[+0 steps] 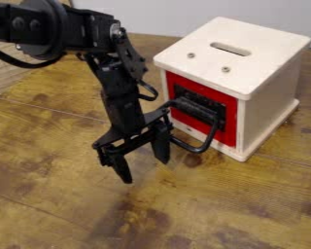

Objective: Open the drawer

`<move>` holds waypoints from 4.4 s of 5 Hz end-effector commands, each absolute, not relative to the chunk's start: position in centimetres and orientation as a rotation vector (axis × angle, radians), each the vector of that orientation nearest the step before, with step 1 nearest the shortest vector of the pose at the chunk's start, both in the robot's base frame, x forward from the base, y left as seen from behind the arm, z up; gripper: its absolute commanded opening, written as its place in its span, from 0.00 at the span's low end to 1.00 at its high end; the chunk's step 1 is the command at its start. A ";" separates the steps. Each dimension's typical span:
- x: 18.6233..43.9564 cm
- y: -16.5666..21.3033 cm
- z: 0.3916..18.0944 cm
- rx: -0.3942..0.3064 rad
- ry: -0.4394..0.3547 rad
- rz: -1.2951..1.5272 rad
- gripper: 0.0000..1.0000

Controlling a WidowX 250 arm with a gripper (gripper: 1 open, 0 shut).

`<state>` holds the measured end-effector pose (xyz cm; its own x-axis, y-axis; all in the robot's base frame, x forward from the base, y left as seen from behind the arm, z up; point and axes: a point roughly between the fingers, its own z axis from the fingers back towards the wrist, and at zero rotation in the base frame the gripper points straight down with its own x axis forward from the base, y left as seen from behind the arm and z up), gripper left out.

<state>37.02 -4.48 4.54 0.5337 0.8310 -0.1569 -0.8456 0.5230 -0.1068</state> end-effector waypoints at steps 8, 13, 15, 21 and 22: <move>39.4 -3.3 9.3 -0.372 -0.074 0.912 1.00; 37.5 -3.6 9.9 -0.379 -0.068 0.741 1.00; 37.6 -4.4 9.5 -0.370 -0.073 0.736 1.00; 38.2 -5.8 10.3 -0.306 -0.102 0.752 1.00; 38.1 -5.8 9.6 -0.300 -0.107 0.756 1.00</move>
<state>37.20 -5.37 6.89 0.7164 0.6923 -0.0864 -0.6893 0.6831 -0.2413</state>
